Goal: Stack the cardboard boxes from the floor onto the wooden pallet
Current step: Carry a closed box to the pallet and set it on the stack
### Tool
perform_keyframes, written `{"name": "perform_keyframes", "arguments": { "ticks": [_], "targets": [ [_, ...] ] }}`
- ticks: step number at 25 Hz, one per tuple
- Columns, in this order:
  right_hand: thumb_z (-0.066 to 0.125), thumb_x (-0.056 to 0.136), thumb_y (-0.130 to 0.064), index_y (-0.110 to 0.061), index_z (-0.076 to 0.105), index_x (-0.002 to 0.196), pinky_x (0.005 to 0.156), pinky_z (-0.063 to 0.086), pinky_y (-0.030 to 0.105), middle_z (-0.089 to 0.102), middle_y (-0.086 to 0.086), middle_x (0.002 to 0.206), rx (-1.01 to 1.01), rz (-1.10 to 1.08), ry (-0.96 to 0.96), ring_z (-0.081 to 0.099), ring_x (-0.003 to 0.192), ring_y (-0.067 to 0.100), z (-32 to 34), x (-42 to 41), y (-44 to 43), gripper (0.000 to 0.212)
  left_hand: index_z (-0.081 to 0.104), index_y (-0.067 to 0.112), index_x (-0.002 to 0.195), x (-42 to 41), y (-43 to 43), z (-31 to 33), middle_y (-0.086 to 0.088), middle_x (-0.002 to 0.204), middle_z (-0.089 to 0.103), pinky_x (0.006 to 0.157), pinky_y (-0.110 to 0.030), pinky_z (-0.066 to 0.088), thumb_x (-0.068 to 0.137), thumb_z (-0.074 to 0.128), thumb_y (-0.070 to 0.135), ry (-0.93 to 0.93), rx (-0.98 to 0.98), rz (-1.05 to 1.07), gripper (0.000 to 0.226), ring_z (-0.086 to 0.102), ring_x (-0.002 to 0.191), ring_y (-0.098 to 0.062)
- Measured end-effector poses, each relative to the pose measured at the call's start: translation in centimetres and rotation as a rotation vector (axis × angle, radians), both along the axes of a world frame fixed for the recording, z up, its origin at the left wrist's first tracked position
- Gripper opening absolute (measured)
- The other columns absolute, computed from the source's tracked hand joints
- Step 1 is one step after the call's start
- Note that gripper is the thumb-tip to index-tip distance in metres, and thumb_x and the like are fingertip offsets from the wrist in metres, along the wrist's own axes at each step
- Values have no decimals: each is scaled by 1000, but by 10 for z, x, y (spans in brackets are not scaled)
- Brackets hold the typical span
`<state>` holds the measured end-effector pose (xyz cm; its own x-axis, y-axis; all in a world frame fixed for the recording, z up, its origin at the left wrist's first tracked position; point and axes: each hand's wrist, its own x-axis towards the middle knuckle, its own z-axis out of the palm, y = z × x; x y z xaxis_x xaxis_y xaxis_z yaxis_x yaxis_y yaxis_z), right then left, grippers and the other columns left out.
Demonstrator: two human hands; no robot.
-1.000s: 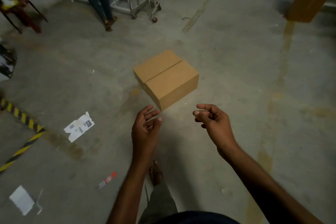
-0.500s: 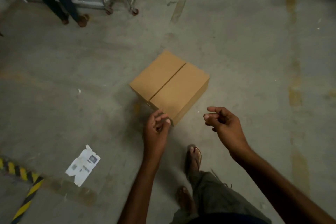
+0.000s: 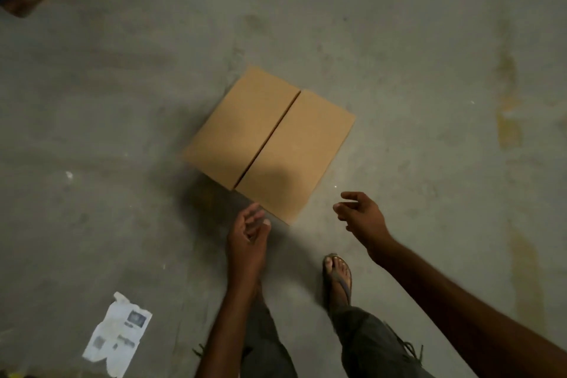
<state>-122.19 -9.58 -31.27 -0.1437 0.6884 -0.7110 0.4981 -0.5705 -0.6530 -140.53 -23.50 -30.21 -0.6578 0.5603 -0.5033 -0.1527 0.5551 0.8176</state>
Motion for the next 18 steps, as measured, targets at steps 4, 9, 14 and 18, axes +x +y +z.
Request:
{"name": "perform_keyframes", "arguments": {
  "ticks": [4, 9, 14, 18],
  "targets": [
    [70, 96, -28, -20, 56, 138, 84, 57, 38, 67, 4, 125, -76, -43, -118, 66, 105, 21, -97, -54, 10, 45, 58, 13, 129, -66, 29, -122, -10, 126, 66, 88, -16, 52, 94, 65, -4, -73, -149, -118, 40, 66, 108, -13],
    [72, 94, -28, -21, 51, 145, 101, 52, 43, 60, 7, 140, -133, -210, -212, 62, 119, 27, -221, -112, 10, 56, 56, 10, 139, -137, 78, -259, -7, 140, 61, 109, -35, 43, 91, 72, 7, 64, -300, -320, 50, 56, 132, -25],
    [70, 95, -36, -23, 32, 157, 110, 47, 49, 48, 11, 153, -120, -299, -225, 50, 136, 34, -316, -154, -3, 74, 38, 7, 155, -182, 112, -351, -15, 159, 41, 120, -39, 32, 95, 69, 21, 213, -374, -446, 69, 40, 146, -30],
    [68, 96, -42, -30, 25, 157, 113, 43, 52, 46, 10, 151, -95, -361, -312, 39, 142, 36, -357, -159, -7, 75, 43, 8, 154, -189, 107, -389, -15, 156, 46, 118, -38, 34, 98, 65, 24, 330, -371, -524, 63, 43, 143, -31]
  ]
}}
